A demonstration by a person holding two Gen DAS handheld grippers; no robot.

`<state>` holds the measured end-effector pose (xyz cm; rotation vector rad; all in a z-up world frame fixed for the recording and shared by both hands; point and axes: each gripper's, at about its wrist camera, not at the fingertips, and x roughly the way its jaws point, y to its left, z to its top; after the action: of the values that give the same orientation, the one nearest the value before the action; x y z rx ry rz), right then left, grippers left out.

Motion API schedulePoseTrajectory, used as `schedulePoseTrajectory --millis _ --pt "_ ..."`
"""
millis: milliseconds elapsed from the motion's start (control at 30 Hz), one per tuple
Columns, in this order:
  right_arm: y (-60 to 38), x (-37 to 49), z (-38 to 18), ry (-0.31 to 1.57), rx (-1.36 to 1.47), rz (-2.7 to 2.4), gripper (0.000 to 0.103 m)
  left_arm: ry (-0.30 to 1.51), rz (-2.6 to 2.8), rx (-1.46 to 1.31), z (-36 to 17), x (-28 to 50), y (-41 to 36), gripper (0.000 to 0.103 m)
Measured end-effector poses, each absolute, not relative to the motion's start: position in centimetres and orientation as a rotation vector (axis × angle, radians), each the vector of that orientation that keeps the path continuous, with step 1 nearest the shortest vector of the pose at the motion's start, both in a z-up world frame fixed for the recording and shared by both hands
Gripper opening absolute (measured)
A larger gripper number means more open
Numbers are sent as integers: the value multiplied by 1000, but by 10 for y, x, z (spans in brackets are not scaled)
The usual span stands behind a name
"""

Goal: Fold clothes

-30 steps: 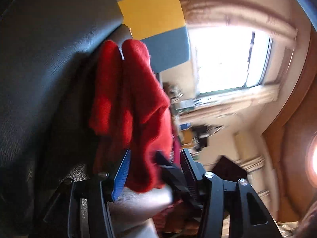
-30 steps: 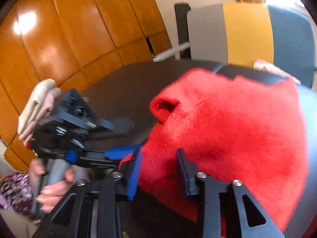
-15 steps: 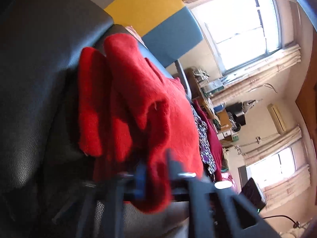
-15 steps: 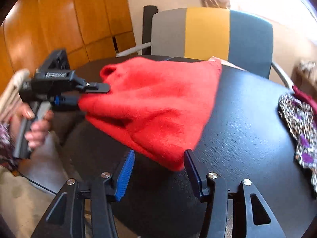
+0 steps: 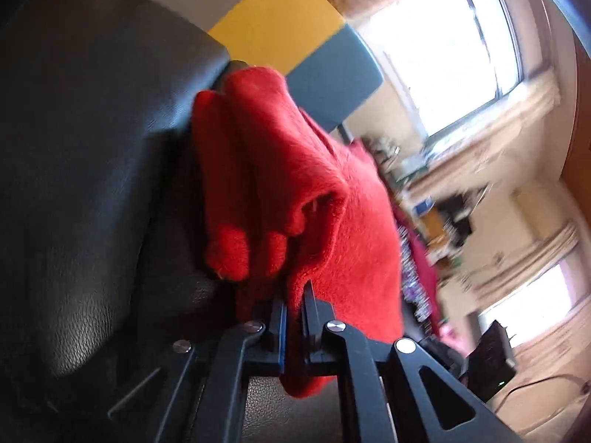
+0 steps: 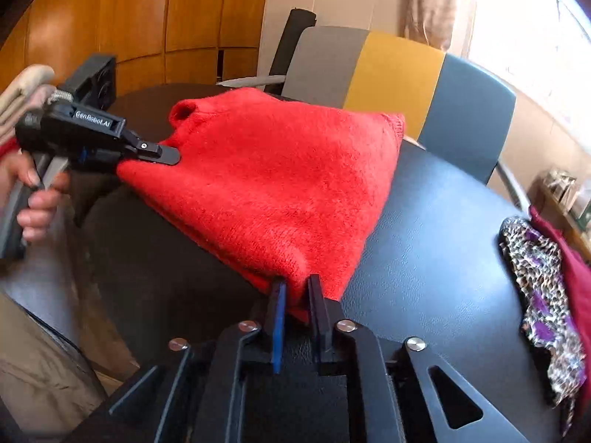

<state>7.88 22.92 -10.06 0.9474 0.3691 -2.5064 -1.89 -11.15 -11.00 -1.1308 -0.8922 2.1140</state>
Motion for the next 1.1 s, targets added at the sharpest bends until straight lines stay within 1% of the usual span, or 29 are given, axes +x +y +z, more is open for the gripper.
schedulePoseTrajectory --millis 67,200,267,300,333,400,467,533,567,600,667,700,767,800,867,967,1100 --pt "241 79 -90 257 957 -2440 34 -889 2117 -1122 -110 -18 -114 6" --pt "263 73 -63 63 877 -2437 33 -907 2123 -1101 -114 -19 -113 7" --pt "264 57 -52 -15 840 -2465 25 -922 2119 -1096 -118 -20 -113 7" --pt "257 45 -50 -20 838 -2475 25 -921 2120 -1095 -125 -21 -112 7" --pt "248 34 -50 -3 841 -2489 25 -916 2122 -1097 -128 -22 -111 7" --pt "221 12 -54 90 857 -2522 25 -910 2125 -1097 -128 -23 -108 7" --pt "201 -6 -63 113 888 -2518 27 -914 2125 -1095 -129 -25 -103 7" --pt "184 -15 -76 153 911 -2505 33 -947 2123 -1108 -128 -24 -105 7" --pt "174 -15 -85 204 924 -2494 41 -968 2137 -1109 -123 -22 -103 7" --pt "167 -12 -89 263 905 -2498 46 -980 2163 -1089 -117 -18 -104 7" --pt "156 2 -95 400 838 -2505 49 -944 2296 -988 -91 -3 -110 7" --pt "154 7 -98 423 830 -2501 49 -914 2353 -942 -78 2 -111 7" --pt "160 13 -101 376 829 -2497 49 -830 2419 -876 -51 -1 -102 10" --pt "164 13 -102 339 831 -2496 49 -785 2448 -843 -38 -3 -97 15" --pt "168 13 -102 296 833 -2492 49 -683 2451 -882 -26 -25 -79 16" --pt "169 13 -102 292 830 -2491 49 -540 2469 -978 -27 -64 -48 16" --pt "168 15 -102 297 827 -2498 49 -438 2519 -1142 -61 -98 -41 15"
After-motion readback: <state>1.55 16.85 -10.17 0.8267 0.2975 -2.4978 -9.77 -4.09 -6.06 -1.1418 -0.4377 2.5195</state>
